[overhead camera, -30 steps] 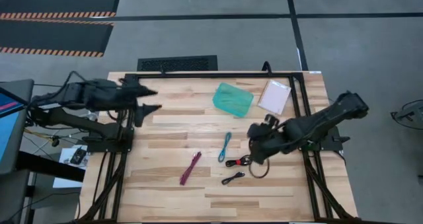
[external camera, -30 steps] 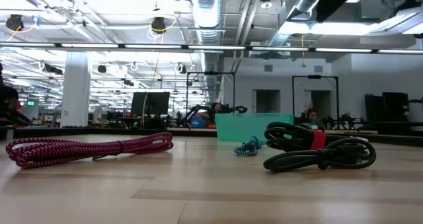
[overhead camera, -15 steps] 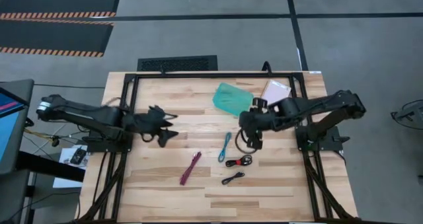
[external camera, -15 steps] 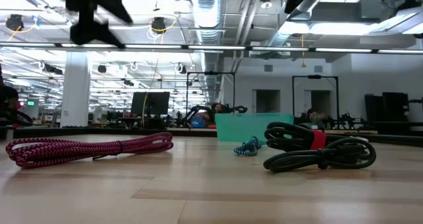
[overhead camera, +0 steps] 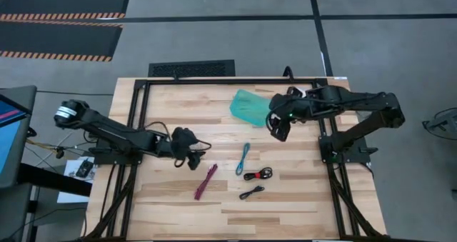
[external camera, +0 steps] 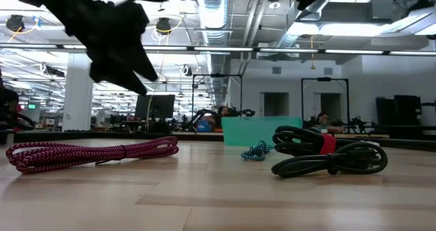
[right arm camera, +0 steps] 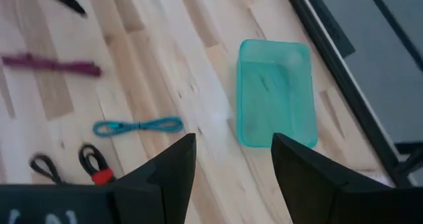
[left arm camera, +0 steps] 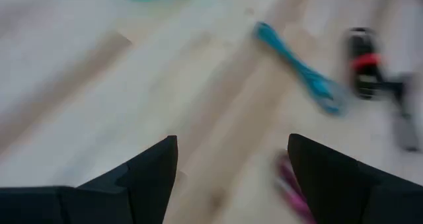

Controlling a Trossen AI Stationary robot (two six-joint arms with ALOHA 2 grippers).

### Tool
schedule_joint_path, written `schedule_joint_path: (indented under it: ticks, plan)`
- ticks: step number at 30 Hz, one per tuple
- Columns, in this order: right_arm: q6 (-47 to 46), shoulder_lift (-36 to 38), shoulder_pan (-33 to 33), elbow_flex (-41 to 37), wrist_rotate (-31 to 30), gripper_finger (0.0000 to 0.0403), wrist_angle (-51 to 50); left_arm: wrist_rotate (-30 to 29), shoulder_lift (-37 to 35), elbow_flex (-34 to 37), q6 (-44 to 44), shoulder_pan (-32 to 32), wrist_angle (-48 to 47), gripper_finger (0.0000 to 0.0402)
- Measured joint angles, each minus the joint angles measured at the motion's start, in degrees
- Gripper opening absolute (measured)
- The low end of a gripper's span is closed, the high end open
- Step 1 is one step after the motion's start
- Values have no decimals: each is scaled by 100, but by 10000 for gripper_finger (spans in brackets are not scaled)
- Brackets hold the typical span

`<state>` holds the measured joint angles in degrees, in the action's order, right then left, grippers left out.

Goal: Pick and place USB-C Cables
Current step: Put the blue charger cable into the light blue bin

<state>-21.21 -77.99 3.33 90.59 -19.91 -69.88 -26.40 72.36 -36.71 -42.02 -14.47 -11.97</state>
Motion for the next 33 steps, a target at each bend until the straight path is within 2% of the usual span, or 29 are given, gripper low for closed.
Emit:
schedule_joint_path:
  ticks: [3, 5, 11, 15, 18, 22, 29, 33]
  plan:
    - [-426, 13, 63, 0, -155, 221, 3, -690, 489, -145, 591, 127, 318, 274]
    - [-638, 6, 141, 0, -257, 221, 1, -762, 780, -324, 1006, 318, 644, 274]
    - [-1353, 3, 478, 0, -276, 221, -63, 223, 1613, -1013, 1894, 894, 1428, 274]
    - [-2097, 3, 807, 0, -276, 221, -532, 663, 2330, -1460, 1907, 1147, 1667, 274]
    - [-2560, 0, 1072, 0, -281, 221, -893, 716, 2940, -1833, 1800, 1188, 1645, 274]
    - [-2676, -40, 1319, 0, -291, 221, -995, 798, 3580, -2368, 1738, 1093, 1664, 274]
    - [-2707, -38, 1564, 0, -318, 221, -974, 570, 4096, -3132, 1849, 1022, 1288, 274]
    - [-2926, -38, 1723, 0, -353, 221, -941, 702, 4285, -3255, 1494, 1006, 1212, 274]
